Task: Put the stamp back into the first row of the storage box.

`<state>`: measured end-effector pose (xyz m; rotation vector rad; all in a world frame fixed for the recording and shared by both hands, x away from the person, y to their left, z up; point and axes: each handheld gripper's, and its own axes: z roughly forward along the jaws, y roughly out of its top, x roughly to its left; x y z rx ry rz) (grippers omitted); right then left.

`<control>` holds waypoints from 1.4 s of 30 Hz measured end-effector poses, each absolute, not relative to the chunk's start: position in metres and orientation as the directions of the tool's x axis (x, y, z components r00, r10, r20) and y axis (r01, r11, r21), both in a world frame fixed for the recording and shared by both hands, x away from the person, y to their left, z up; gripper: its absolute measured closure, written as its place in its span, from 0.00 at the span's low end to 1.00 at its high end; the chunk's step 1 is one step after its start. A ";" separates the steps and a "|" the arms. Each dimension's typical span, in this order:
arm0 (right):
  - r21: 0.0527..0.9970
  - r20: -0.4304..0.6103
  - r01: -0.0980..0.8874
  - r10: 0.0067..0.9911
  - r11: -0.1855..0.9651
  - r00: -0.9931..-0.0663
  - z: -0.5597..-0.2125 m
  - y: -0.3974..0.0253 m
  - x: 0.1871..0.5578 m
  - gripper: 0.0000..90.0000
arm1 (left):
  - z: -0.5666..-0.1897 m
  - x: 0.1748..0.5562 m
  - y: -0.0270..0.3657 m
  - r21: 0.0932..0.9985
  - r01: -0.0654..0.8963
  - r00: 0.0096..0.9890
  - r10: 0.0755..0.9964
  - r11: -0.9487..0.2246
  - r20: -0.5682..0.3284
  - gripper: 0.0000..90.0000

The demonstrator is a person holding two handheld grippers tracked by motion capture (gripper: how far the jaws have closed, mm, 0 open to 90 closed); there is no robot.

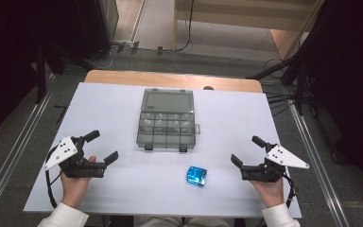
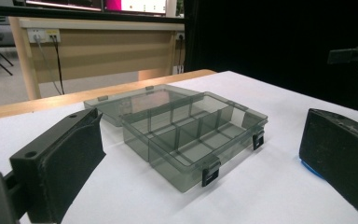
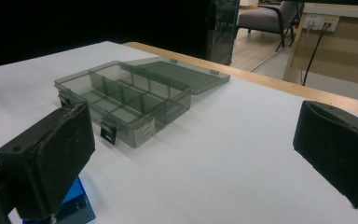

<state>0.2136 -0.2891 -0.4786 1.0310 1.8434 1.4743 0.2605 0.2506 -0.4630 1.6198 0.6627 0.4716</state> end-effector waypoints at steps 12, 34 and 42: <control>0.963 0.037 0.241 0.829 0.119 -0.558 -0.482 -0.288 0.214 0.00 | -0.464 0.262 0.251 0.984 0.163 0.754 0.651 -0.066 -0.081 0.00; 0.934 0.008 0.285 0.784 0.216 -0.620 -0.489 -0.273 0.217 0.00 | -0.464 0.263 0.249 0.983 0.172 0.760 0.644 -0.069 -0.088 0.00; 0.909 -0.017 0.305 0.758 0.283 -0.652 -0.493 -0.264 0.218 0.00 | -0.465 0.264 0.249 0.982 0.176 0.762 0.641 -0.070 -0.091 0.00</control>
